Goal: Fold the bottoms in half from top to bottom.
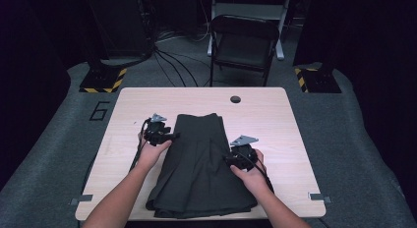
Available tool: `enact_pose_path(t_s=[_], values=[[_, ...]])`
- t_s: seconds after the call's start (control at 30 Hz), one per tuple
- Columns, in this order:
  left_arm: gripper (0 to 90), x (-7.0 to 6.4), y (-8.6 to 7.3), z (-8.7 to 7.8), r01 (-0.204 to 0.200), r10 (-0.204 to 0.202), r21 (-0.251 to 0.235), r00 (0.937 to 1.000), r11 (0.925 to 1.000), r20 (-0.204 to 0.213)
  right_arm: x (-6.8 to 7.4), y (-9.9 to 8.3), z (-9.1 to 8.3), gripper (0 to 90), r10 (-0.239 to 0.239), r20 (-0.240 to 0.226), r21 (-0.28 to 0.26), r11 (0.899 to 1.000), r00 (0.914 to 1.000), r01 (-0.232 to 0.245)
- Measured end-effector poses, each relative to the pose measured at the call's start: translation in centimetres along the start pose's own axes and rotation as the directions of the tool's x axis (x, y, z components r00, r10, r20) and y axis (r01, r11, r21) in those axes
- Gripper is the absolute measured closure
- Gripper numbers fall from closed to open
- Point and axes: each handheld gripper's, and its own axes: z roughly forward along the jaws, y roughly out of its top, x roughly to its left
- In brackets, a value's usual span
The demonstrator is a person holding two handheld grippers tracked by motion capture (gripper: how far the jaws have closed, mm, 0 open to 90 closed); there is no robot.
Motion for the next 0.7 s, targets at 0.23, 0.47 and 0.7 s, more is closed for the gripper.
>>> enact_pose_path(t_s=[0.23,0.47,0.7], values=[[45.1,0.6,0.9,1.2,0.013,-0.013,-0.009,0.9995,0.9999,-0.028,1.1,-1.9,-0.1,52.3,-0.069,0.007,0.068,0.995,0.9976,0.069],[44.0,0.9,1.3,2.7,0.009,-0.009,0.008,0.9991,0.9999,-0.043,0.6,-3.9,-0.3,57.4,-0.086,0.015,0.095,0.992,0.9962,0.084],[43.1,1.2,0.6,4.2,0.030,-0.028,0.036,0.9974,0.9989,-0.066,0.4,-4.7,-0.5,58.9,-0.028,0.009,0.053,0.998,0.9996,0.027]])
